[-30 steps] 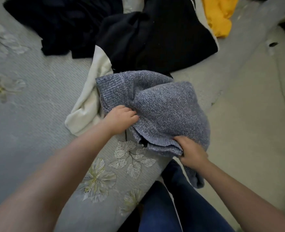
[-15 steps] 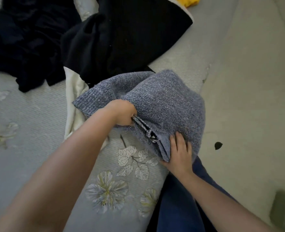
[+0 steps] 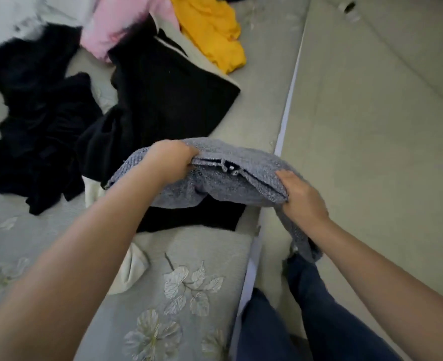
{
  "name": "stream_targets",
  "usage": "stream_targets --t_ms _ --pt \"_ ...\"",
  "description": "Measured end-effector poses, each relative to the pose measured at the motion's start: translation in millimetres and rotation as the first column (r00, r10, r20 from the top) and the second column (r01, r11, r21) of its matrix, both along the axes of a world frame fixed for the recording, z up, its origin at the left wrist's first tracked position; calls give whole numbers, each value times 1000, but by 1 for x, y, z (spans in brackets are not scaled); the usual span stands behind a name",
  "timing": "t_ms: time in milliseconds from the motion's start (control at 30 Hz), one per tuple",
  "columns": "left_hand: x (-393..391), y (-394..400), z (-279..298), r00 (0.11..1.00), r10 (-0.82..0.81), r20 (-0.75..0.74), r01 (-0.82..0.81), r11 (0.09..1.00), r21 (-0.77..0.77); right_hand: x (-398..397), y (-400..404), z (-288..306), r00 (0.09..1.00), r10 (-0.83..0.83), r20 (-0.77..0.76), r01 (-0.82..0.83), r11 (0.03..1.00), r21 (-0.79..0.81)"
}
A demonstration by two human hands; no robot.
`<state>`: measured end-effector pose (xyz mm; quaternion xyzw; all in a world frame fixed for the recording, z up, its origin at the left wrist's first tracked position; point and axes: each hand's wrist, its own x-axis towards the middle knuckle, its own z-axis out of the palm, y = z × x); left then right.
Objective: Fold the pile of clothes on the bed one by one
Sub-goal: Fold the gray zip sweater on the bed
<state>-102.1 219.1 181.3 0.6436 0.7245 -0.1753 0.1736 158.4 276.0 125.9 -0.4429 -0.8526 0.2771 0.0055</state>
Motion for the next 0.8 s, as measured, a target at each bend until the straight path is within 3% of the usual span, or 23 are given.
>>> stream_targets --t_ms 133,400,800 --pt "25 75 43 992 30 -125 -18 995 102 5 98 47 999 42 34 -44 998 43" --pt "103 253 102 979 11 -203 33 977 212 78 295 113 985 130 111 -159 936 314" --pt "149 581 202 977 -27 -213 111 914 391 127 607 214 990 -41 134 -23 896 443"
